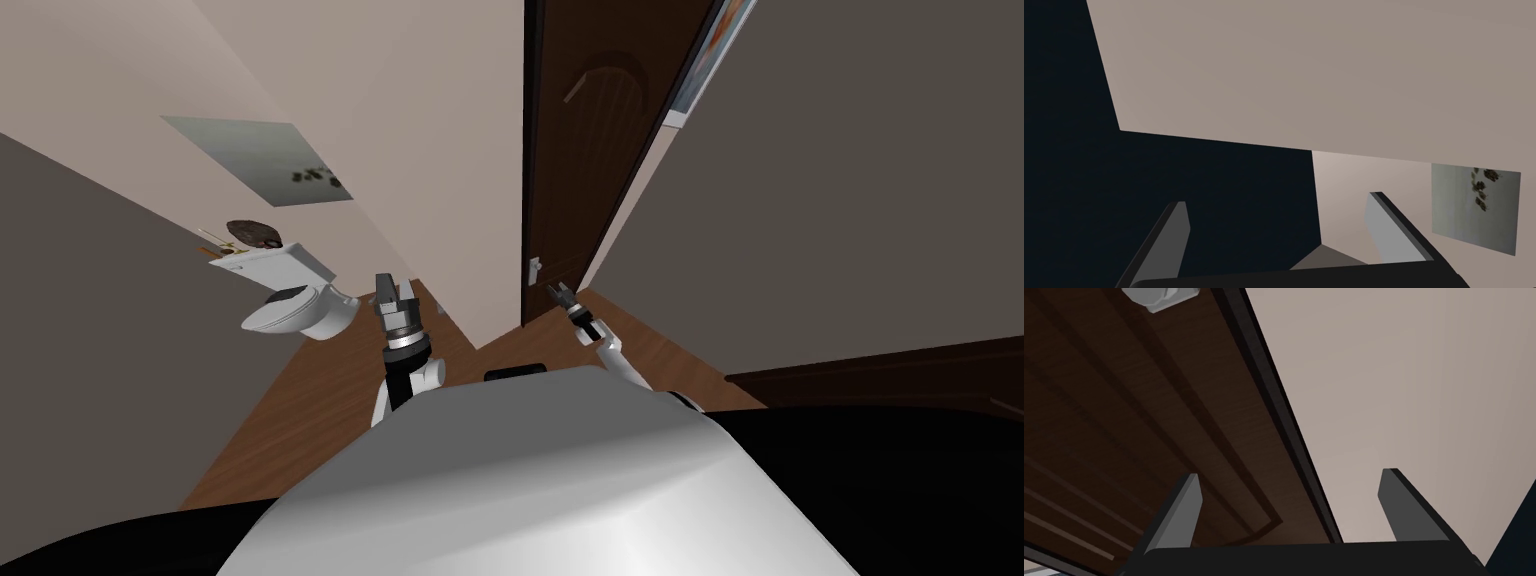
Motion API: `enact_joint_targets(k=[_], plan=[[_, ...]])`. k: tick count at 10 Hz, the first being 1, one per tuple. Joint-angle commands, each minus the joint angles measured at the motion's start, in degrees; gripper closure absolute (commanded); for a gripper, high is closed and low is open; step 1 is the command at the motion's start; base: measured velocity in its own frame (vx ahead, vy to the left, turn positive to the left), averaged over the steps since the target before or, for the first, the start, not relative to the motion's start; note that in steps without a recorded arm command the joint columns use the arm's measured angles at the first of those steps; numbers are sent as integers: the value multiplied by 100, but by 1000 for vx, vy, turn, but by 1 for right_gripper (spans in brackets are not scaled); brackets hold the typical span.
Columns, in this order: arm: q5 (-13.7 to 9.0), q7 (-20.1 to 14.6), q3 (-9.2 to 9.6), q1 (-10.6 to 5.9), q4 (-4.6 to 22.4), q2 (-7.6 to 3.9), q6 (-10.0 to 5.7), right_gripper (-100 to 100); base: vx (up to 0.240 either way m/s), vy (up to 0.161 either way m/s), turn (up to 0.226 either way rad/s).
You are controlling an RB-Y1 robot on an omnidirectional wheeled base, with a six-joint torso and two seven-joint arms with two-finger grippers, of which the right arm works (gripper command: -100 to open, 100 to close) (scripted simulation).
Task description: Pull the door open
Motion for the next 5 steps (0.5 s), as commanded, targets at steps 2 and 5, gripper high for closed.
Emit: enact_joint_targets(k=[2, 5], plan=[[160, 229, -13, -209, 455, -118, -98, -100, 86, -30, 27], [338, 466, -24, -443, 1009, -255, -183, -100, 88, -22, 27]])
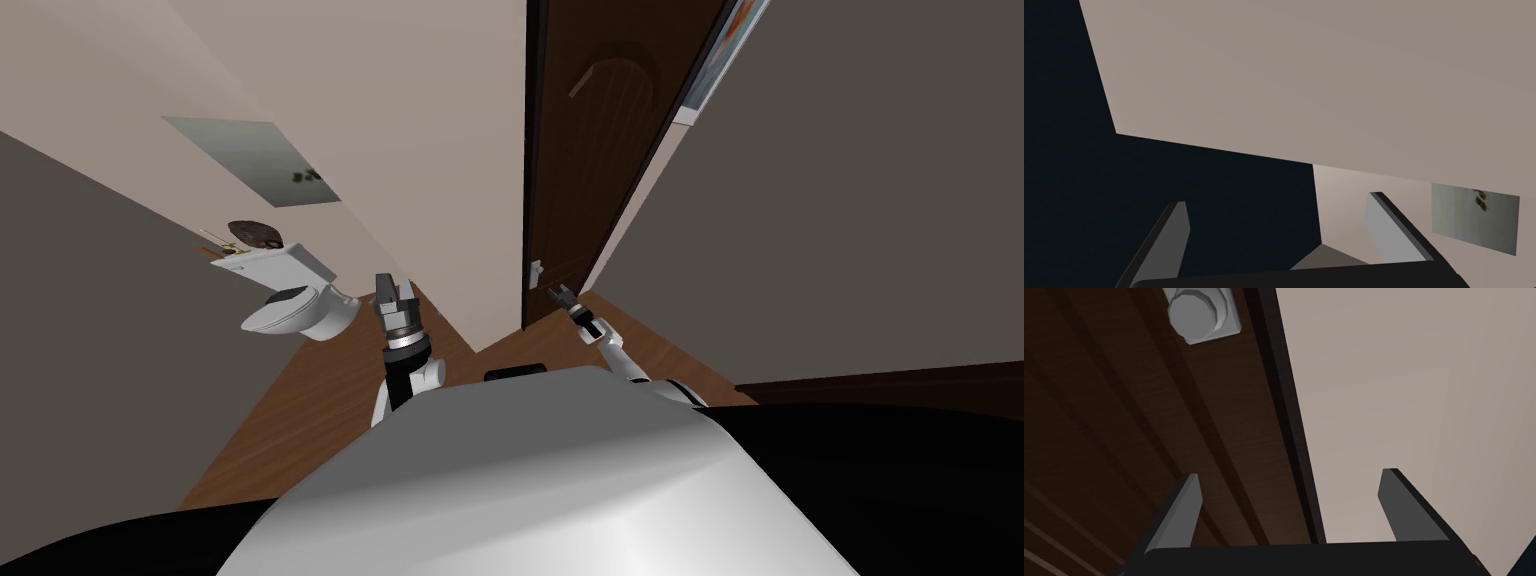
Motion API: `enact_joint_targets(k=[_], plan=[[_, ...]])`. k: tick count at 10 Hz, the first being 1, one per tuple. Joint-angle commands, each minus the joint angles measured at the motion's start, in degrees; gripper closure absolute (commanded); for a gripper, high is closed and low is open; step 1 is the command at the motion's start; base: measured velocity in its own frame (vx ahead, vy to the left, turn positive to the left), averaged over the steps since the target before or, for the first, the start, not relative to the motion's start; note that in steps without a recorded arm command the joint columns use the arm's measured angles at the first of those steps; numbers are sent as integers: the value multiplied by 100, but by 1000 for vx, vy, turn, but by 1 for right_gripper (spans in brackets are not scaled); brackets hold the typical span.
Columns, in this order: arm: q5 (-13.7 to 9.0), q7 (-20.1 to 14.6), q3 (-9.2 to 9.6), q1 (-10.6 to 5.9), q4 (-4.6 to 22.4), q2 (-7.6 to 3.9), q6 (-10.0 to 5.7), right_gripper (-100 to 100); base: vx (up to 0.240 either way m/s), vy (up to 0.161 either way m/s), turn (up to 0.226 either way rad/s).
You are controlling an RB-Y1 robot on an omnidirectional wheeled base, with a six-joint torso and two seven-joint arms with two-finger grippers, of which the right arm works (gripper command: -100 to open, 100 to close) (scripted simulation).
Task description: Pull the door open
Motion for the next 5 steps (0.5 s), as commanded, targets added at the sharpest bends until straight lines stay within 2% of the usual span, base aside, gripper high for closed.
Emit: enact_joint_targets(k=[1, 5], plan=[[94, 106, 5, -89, 203, -79, -8, -100, 94, -27, 18], [326, 414, -9, -393, 877, -256, -118, -100, 93, -31, 26]])
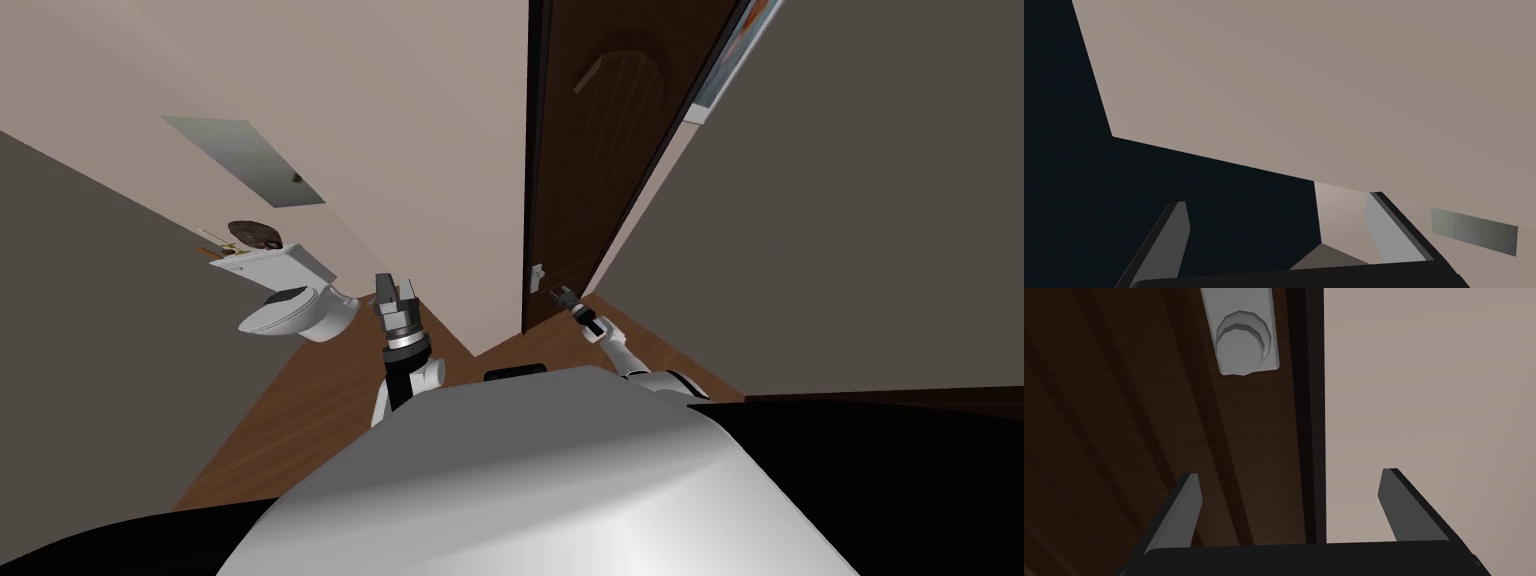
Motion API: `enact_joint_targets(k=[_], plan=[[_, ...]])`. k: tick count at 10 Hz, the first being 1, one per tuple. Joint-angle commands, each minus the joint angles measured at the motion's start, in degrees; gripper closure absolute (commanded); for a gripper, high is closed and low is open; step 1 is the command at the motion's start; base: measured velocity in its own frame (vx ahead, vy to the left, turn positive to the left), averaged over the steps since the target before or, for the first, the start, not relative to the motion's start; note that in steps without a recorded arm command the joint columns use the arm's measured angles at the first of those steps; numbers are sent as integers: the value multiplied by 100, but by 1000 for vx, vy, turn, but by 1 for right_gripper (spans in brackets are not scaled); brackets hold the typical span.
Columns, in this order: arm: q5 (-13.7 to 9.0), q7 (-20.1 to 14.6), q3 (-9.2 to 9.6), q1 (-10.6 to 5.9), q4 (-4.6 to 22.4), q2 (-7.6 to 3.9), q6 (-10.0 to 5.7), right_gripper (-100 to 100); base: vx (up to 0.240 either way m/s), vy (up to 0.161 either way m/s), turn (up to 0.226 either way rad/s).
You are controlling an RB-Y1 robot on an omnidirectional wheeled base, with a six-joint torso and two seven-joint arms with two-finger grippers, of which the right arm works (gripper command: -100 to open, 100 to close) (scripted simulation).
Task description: Pull the door open
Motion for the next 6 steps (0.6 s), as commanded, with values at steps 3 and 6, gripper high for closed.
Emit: enact_joint_targets(k=[3, 6], plan=[[190, 270, -14, -261, 581, -140, -105, -100, 93, -25, 20], [219, 419, 14, -409, 632, 78, 82, -100, 71, -21, 7]])
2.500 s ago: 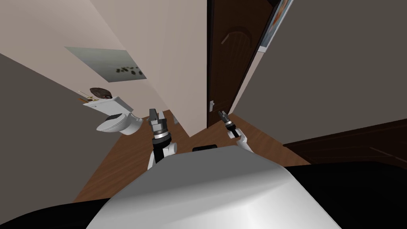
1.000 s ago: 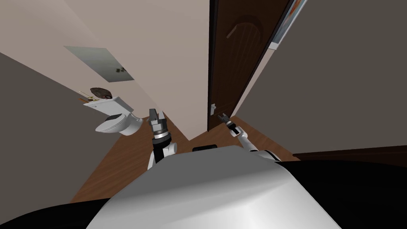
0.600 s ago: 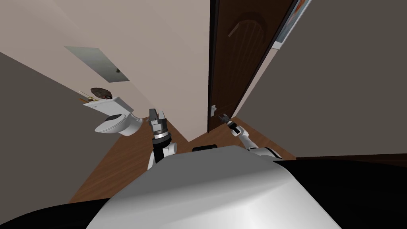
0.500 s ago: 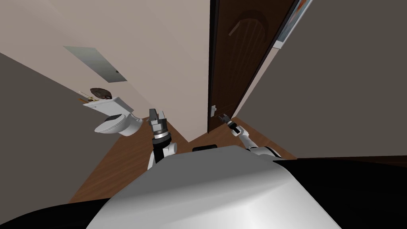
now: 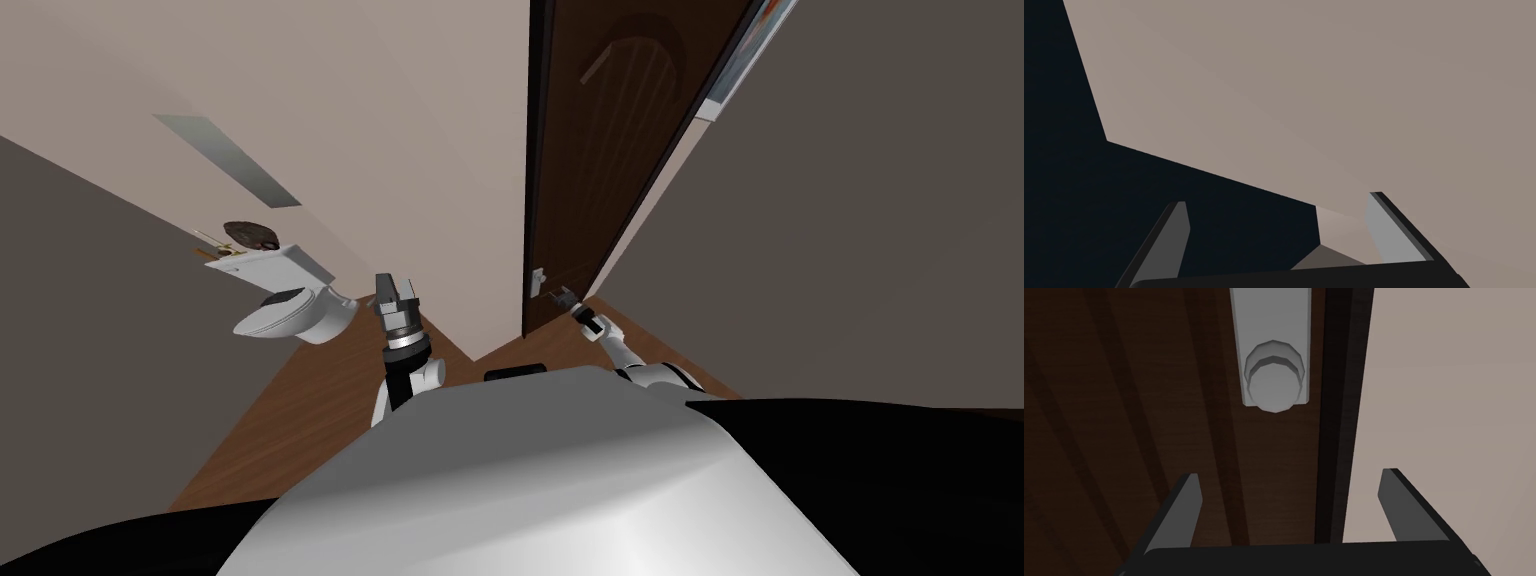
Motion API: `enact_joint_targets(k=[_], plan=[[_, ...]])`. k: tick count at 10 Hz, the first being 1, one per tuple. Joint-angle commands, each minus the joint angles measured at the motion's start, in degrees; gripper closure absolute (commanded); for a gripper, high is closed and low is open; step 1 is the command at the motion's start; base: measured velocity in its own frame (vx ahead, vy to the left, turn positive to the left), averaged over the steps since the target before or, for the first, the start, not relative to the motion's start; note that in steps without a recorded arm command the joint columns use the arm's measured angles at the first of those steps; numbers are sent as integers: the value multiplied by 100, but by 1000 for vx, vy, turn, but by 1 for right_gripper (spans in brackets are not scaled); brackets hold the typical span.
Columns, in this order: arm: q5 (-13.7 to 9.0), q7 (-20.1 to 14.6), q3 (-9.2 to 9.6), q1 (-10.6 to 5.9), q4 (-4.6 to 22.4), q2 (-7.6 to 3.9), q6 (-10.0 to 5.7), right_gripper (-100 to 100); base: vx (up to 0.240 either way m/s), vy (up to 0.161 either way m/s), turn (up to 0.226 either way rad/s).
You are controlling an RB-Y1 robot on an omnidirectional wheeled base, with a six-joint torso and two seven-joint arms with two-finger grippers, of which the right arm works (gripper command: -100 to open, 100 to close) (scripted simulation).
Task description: Pull the door open
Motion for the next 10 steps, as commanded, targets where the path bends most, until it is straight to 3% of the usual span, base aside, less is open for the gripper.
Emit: enact_joint_targets(k=[1, 2, 7, 8, 9, 10], plan=[[21, 154, 17, -134, 82, 187, 154, -100, 171, -91, 21], [47, 258, 44, -235, 90, 355, 314, -100, 167, -85, 26], [123, 569, 125, -539, 116, 859, 794, -100, 131, -37, 17], [106, 505, 108, -538, 168, 761, 698, -100, 57, -11, 11], [106, 505, 108, -538, 168, 761, 698, 100, -10, 5, 4], [106, 505, 108, -538, 168, 761, 698, 100, -32, 17, 19]])
